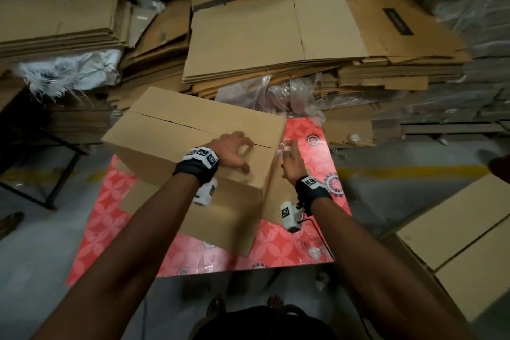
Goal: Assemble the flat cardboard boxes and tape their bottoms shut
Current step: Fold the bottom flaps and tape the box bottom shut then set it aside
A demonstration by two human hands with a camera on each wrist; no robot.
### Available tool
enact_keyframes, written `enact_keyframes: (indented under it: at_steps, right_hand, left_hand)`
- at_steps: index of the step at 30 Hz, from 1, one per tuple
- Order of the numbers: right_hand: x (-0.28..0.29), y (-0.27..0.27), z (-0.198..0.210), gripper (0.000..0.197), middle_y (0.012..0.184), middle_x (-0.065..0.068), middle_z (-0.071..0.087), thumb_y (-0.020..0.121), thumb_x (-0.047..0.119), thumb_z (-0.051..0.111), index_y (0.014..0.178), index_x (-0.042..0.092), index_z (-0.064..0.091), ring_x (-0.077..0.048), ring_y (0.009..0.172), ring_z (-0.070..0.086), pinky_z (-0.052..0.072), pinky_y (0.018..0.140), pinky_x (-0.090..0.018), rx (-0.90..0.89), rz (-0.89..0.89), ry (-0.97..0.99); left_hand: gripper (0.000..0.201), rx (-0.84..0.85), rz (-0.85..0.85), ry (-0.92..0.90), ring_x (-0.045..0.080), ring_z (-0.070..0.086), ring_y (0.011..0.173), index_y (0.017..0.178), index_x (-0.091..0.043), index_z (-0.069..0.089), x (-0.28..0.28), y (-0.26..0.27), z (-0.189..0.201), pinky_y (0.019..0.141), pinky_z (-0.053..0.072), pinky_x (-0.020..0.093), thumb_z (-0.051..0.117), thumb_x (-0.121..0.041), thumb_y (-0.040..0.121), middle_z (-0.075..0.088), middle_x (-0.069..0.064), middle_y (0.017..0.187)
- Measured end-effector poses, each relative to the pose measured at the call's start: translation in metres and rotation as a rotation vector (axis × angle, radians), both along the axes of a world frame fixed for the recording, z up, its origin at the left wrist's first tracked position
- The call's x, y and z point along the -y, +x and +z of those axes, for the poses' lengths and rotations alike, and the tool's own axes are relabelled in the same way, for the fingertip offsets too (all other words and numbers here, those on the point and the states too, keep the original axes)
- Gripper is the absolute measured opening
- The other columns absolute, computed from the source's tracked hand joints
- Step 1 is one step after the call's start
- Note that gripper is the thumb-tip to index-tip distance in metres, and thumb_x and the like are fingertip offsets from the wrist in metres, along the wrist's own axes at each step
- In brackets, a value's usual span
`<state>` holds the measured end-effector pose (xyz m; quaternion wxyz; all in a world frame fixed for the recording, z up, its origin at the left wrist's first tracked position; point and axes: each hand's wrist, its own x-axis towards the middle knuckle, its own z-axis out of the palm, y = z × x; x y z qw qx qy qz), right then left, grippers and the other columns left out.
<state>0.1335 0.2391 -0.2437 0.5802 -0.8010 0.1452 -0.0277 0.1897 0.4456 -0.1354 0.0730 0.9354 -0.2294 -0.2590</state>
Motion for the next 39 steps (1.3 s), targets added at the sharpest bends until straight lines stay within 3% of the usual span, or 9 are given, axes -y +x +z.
enact_keyframes:
  at_steps: [2,5,9,15,21,26,30,35,39]
  right_hand:
    - [-0.002,-0.001,-0.016,0.032,0.112,-0.005,0.045,0.098,0.059,0.032,0.116,0.037,0.046,-0.035,0.113,0.050,0.051,0.095,-0.059,-0.027,-0.039,-0.004]
    - [-0.001,0.001,-0.027,0.066,0.114,-0.010,0.043,0.088,0.078,0.031,0.120,0.029,0.061,-0.031,0.107,0.052,0.049,0.095,-0.049,-0.053,-0.198,0.028]
    - [0.002,-0.005,-0.005,0.026,0.092,-0.013,0.060,0.097,0.036,0.067,0.116,0.019,0.062,-0.021,0.061,0.057,0.060,0.063,-0.047,0.023,-0.234,0.147]
    - [0.001,-0.026,-0.024,0.028,0.080,-0.020,0.061,0.096,-0.006,0.050,0.106,0.020,0.056,-0.031,0.061,0.064,0.062,0.065,-0.049,-0.048,-0.244,0.273]
    - [-0.013,-0.028,-0.036,0.019,0.097,-0.012,0.065,0.101,0.006,0.053,0.104,0.009,0.072,-0.028,0.083,0.062,0.054,0.063,-0.034,-0.132,-0.362,0.287]
    - [-0.016,-0.012,-0.028,0.024,0.084,-0.013,0.062,0.103,0.018,0.049,0.105,0.000,0.065,-0.026,0.060,0.060,0.057,0.055,-0.037,-0.221,-0.460,0.552]
    - [-0.021,-0.014,-0.021,0.044,0.108,-0.014,0.065,0.095,0.012,0.068,0.133,0.021,0.047,-0.029,0.088,0.069,0.064,0.068,-0.042,-0.182,-0.404,0.575]
    - [-0.021,-0.016,-0.026,0.025,0.115,-0.025,0.068,0.093,-0.005,0.050,0.108,0.008,0.064,-0.036,0.084,0.071,0.062,0.065,-0.040,-0.221,-0.399,0.488]
    - [-0.029,-0.026,-0.034,0.031,0.093,-0.024,0.068,0.093,-0.009,0.038,0.085,0.006,0.064,-0.034,0.070,0.068,0.062,0.070,-0.048,-0.246,-0.412,0.498]
  left_hand:
    - [0.096,0.111,-0.011,-0.035,0.035,0.038,0.139,0.140,-0.026,0.050,0.017,-0.007,-0.004,0.111,0.038,0.053,0.074,-0.073,0.060,0.040,0.008,0.151]
    - [0.104,0.189,-0.007,-0.094,0.039,0.037,0.135,0.147,-0.026,0.042,0.040,-0.016,-0.017,0.109,0.039,0.054,0.069,-0.079,0.061,0.038,0.012,0.150]
    - [0.094,0.258,-0.063,-0.015,0.043,0.046,0.123,0.141,-0.021,0.041,0.061,-0.020,-0.026,0.094,0.049,0.052,0.079,-0.063,0.066,0.045,0.017,0.136]
    - [0.089,0.282,-0.086,-0.006,0.041,0.057,0.115,0.138,-0.023,0.046,0.054,-0.013,-0.025,0.093,0.050,0.048,0.079,-0.059,0.064,0.055,0.014,0.129]
    - [0.088,0.271,-0.109,0.009,0.042,0.055,0.116,0.140,-0.023,0.045,0.053,-0.015,-0.024,0.093,0.047,0.047,0.076,-0.059,0.066,0.055,0.015,0.130]
    - [0.085,0.270,-0.127,0.019,0.043,0.054,0.117,0.140,-0.022,0.045,0.053,-0.018,-0.024,0.094,0.046,0.049,0.074,-0.060,0.069,0.054,0.018,0.131]
    - [0.086,0.266,-0.126,0.013,0.044,0.052,0.118,0.138,-0.020,0.046,0.049,-0.021,-0.022,0.094,0.044,0.048,0.074,-0.062,0.069,0.053,0.020,0.132]
    - [0.078,0.267,-0.125,0.007,0.044,0.053,0.115,0.134,-0.020,0.047,0.043,-0.028,-0.023,0.092,0.044,0.047,0.074,-0.056,0.070,0.054,0.020,0.130]
    - [0.077,0.269,-0.125,0.005,0.045,0.053,0.115,0.134,-0.018,0.046,0.041,-0.035,-0.023,0.092,0.045,0.048,0.074,-0.054,0.071,0.053,0.021,0.129]
